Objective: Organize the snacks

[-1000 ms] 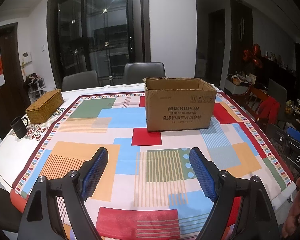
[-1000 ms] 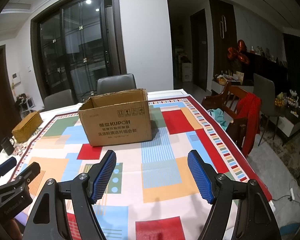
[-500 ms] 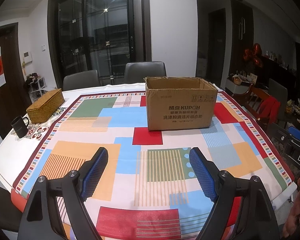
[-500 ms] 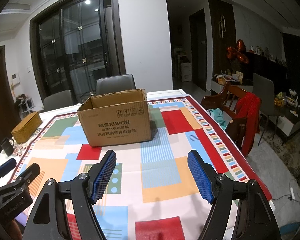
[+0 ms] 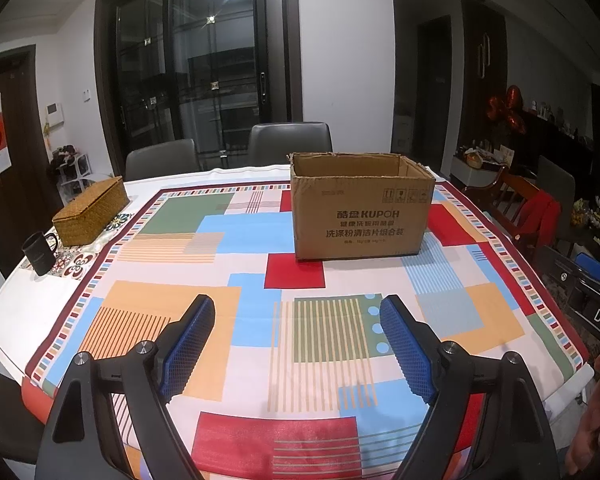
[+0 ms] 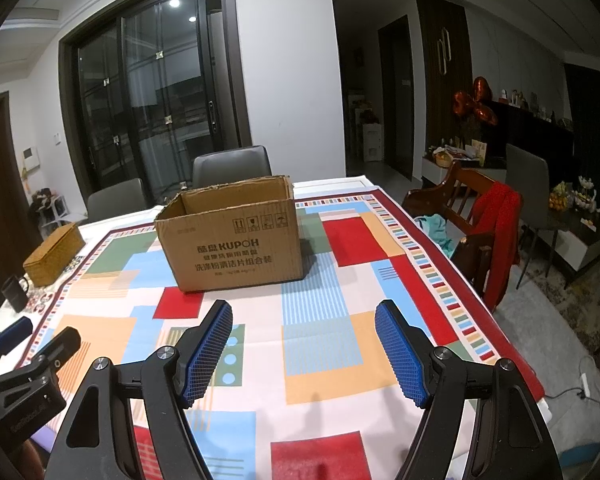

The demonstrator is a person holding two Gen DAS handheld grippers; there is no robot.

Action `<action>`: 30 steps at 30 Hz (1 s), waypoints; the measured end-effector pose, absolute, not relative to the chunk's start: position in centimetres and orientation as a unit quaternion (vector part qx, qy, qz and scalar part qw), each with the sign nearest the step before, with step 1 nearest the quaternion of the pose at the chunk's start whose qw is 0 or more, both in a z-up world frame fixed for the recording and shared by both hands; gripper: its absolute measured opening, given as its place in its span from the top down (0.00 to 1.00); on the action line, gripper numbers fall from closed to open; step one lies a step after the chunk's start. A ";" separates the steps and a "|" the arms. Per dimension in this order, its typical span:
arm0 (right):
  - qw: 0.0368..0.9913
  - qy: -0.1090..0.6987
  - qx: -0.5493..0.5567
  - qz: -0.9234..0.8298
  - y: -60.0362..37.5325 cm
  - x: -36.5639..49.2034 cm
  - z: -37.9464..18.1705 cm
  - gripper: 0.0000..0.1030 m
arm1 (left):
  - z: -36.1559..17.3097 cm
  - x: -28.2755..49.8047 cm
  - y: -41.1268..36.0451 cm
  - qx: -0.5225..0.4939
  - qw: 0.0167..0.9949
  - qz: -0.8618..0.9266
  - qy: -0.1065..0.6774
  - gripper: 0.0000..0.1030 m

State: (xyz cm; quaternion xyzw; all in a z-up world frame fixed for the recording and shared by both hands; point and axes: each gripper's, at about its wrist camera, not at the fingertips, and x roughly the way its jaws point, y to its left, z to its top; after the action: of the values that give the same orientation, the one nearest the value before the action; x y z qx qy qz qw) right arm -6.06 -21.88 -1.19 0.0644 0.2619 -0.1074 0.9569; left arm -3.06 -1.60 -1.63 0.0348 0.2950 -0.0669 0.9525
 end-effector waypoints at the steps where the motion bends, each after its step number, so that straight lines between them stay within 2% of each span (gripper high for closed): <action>1: 0.957 0.262 0.065 -0.108 -21.9 -6.1 -1.2 0.27 | -1.6 -3.1 -1.6 0.035 0.953 -0.066 0.295 0.18; 30: 0.956 0.265 0.067 -0.110 -21.9 -6.0 -1.4 0.27 | -1.7 -3.1 -1.5 0.034 0.951 -0.067 0.299 0.18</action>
State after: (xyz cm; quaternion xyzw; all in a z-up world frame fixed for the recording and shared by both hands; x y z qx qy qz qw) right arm -5.97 -21.92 -1.43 0.0672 0.2647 -0.1095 0.9557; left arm -3.10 -1.48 -1.72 0.0341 0.2987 -0.0671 0.9514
